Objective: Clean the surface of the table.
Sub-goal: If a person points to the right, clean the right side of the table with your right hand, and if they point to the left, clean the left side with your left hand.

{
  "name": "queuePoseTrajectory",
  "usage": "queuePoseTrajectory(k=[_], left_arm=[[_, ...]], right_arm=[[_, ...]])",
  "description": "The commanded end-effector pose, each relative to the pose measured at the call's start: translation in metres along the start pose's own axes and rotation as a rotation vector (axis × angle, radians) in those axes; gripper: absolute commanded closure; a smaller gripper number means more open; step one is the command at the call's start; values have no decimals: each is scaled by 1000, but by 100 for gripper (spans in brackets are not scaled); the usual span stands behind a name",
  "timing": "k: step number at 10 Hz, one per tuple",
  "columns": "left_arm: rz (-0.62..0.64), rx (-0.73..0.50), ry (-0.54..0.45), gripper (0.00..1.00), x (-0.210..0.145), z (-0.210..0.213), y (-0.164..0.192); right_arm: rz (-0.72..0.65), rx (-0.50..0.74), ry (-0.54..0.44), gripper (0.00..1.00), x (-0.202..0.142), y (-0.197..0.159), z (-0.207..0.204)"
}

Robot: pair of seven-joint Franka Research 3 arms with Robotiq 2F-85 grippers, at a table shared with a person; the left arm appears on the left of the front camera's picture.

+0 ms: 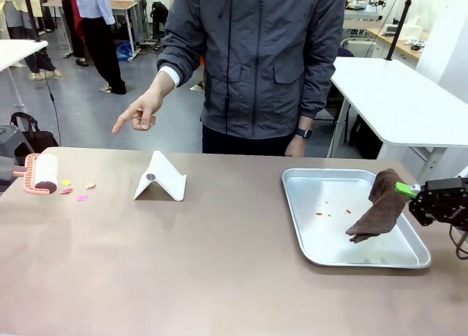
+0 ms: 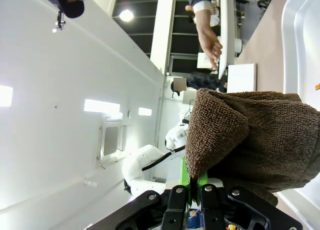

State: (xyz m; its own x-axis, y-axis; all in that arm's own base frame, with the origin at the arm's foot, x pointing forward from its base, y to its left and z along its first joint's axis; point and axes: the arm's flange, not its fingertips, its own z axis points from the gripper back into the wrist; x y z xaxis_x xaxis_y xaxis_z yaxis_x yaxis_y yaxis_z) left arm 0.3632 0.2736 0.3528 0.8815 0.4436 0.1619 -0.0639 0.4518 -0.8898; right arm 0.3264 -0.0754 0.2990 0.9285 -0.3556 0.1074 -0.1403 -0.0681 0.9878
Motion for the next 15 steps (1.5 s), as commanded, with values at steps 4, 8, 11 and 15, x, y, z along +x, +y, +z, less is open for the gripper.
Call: queuePoseTrajectory(k=[4, 8, 11, 15], left_arm=[[91, 171, 16, 81, 17, -27, -1], [129, 207, 11, 81, 25, -32, 0], [150, 192, 9, 81, 24, -24, 4], [185, 251, 2, 81, 28, -35, 13]], right_arm=[[-20, 12, 13, 100, -1, 5, 0], [-20, 12, 13, 100, -1, 5, 0], [-20, 12, 13, 100, -1, 5, 0], [-20, 12, 13, 100, -1, 5, 0]])
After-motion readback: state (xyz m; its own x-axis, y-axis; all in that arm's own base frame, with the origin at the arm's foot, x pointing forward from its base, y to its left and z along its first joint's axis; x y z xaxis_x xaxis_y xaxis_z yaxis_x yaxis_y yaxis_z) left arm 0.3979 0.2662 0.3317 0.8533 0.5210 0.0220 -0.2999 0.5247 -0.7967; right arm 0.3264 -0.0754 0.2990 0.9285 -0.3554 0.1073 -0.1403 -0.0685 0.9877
